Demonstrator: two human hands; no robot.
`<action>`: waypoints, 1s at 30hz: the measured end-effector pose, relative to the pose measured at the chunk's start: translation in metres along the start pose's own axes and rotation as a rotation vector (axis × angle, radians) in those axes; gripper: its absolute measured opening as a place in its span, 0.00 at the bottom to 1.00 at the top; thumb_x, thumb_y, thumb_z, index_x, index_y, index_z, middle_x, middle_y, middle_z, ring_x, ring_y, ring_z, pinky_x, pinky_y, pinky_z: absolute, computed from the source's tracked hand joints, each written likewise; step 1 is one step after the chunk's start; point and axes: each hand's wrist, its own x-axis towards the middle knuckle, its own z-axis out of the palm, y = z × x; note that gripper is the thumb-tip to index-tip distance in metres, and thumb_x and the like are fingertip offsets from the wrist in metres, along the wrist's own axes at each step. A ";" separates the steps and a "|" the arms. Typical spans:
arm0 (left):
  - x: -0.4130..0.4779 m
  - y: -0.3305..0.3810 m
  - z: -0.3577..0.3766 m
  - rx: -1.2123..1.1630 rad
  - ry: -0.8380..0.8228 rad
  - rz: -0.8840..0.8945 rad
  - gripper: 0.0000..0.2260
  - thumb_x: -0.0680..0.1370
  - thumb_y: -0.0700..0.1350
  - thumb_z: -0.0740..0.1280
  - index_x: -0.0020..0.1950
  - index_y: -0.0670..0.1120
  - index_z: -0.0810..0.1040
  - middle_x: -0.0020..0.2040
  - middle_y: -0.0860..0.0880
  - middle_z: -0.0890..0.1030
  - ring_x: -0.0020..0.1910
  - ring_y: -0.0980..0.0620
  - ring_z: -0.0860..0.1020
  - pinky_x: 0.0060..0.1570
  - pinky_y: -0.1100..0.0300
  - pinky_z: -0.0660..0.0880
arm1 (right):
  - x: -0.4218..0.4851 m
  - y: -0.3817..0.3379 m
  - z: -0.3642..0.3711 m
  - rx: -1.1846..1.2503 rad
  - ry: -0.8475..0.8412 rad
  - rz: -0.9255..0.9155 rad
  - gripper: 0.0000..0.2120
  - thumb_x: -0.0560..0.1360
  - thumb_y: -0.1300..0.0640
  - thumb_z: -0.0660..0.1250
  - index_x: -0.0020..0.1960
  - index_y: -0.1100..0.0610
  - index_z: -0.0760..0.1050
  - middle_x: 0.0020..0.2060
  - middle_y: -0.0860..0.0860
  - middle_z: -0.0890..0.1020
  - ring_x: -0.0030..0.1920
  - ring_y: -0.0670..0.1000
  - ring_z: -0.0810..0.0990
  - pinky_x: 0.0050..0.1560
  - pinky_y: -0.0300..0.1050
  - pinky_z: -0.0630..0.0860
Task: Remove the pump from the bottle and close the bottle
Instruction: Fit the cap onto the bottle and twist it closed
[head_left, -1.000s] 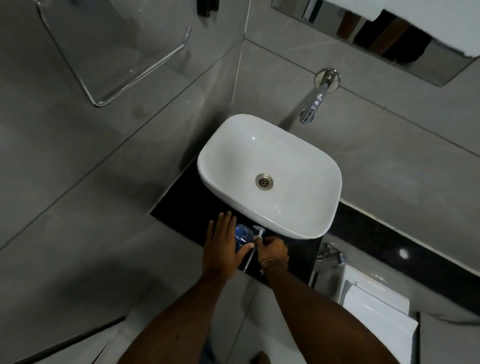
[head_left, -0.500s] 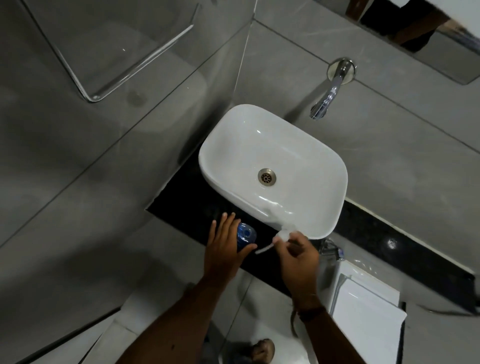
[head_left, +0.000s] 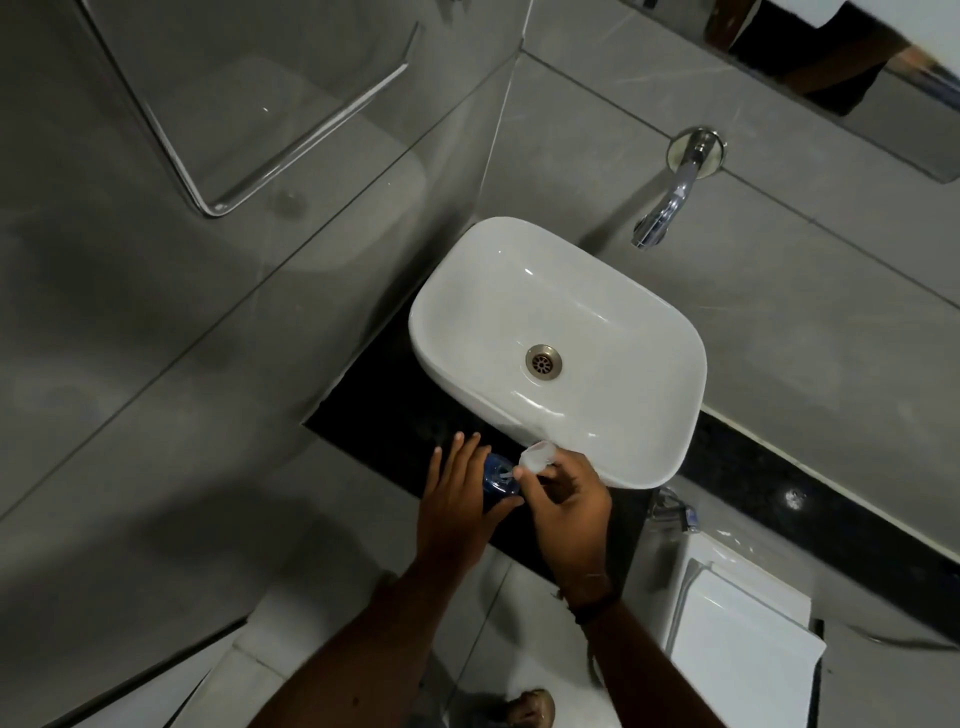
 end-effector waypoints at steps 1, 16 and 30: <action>0.000 0.001 -0.001 -0.012 0.007 0.004 0.41 0.78 0.72 0.48 0.73 0.40 0.72 0.75 0.43 0.74 0.79 0.44 0.65 0.77 0.38 0.60 | 0.001 0.006 0.004 -0.021 -0.022 0.009 0.23 0.72 0.64 0.79 0.48 0.33 0.84 0.48 0.43 0.87 0.50 0.45 0.88 0.54 0.43 0.86; -0.001 -0.002 0.000 0.047 0.028 0.061 0.27 0.81 0.56 0.56 0.72 0.39 0.74 0.74 0.41 0.75 0.78 0.42 0.66 0.75 0.38 0.64 | 0.000 0.032 0.010 -0.274 0.037 -0.059 0.17 0.59 0.53 0.87 0.35 0.52 0.79 0.35 0.46 0.80 0.40 0.51 0.80 0.46 0.60 0.79; -0.002 -0.001 -0.004 0.027 0.002 0.055 0.33 0.80 0.64 0.55 0.73 0.39 0.72 0.75 0.43 0.73 0.79 0.43 0.64 0.77 0.38 0.61 | -0.009 0.034 0.010 -0.310 -0.133 0.015 0.29 0.60 0.50 0.86 0.58 0.56 0.84 0.54 0.51 0.83 0.59 0.54 0.79 0.67 0.49 0.77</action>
